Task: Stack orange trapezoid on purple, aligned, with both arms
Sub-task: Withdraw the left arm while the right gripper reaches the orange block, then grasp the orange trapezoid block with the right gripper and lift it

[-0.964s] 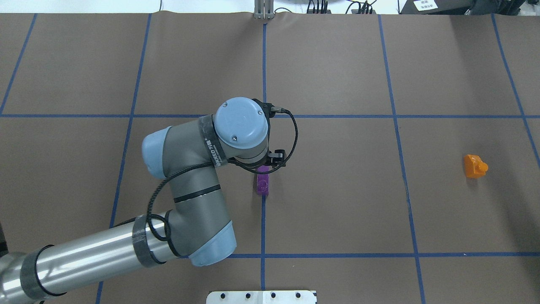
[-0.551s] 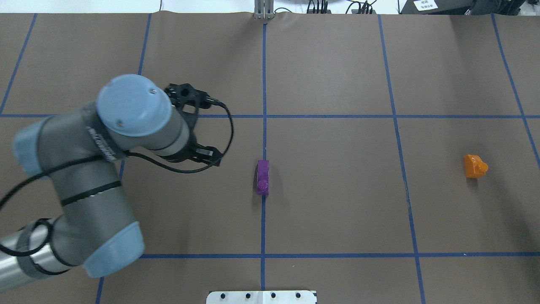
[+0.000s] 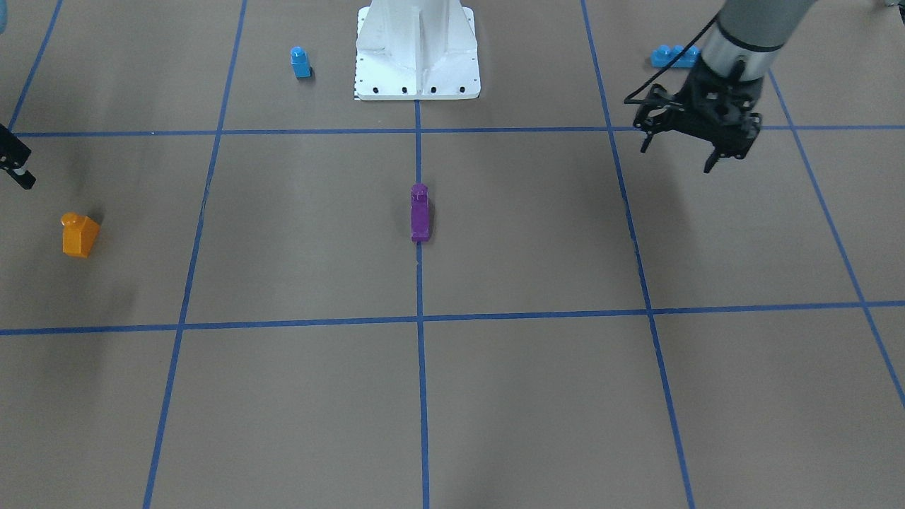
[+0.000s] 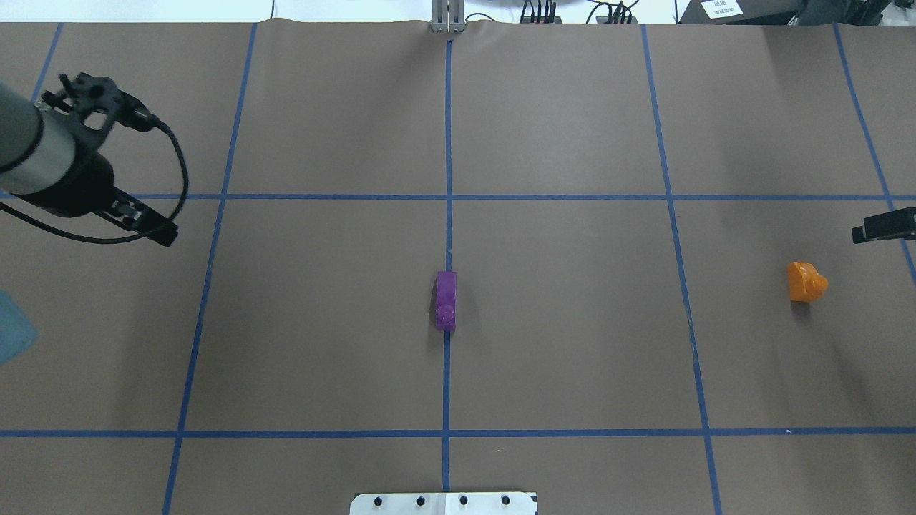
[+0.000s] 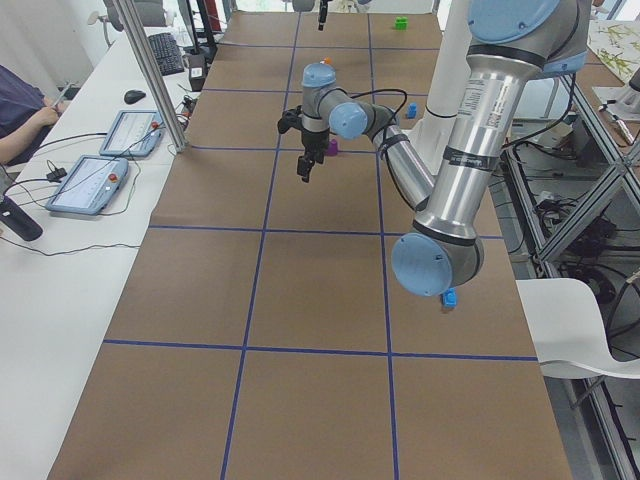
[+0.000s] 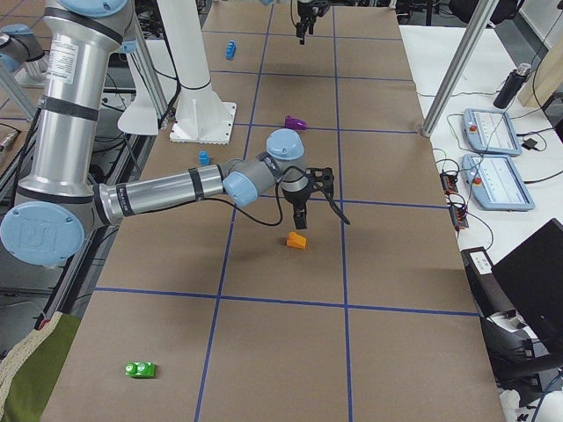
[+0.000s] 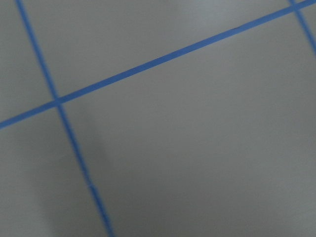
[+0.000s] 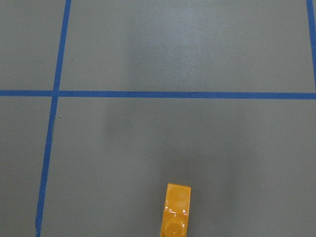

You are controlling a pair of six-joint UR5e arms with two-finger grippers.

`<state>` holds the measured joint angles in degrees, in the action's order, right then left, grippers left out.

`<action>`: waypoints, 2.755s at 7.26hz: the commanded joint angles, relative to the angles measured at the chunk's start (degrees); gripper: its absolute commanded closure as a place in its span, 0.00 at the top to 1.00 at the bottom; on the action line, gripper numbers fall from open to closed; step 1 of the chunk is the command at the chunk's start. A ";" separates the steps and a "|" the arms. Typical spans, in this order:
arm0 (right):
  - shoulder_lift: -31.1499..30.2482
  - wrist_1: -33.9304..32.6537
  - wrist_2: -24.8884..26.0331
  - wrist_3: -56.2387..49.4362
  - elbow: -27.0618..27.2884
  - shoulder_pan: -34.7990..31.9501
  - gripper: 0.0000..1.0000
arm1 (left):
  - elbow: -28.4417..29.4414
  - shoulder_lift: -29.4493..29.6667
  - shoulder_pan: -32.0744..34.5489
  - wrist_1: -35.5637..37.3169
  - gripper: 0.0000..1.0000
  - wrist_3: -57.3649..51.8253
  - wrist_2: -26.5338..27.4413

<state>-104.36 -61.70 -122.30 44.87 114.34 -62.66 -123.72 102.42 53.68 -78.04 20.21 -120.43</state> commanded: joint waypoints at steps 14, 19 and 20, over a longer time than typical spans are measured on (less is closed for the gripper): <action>3.09 15.75 15.35 12.44 -13.02 17.13 0.00 | -0.12 -4.68 4.68 -0.71 1.00 -6.68 -1.83; 28.44 -19.78 15.17 14.01 -1.94 17.73 0.00 | 11.33 -12.07 25.25 -4.41 1.00 -31.44 -11.93; 34.86 -25.69 15.34 15.15 -2.11 20.35 0.00 | 17.05 -12.68 31.34 -4.75 1.00 -40.08 -17.15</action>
<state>-77.26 -78.92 -107.09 58.87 111.50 -44.67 -113.32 90.48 77.14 -82.49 -8.73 -130.79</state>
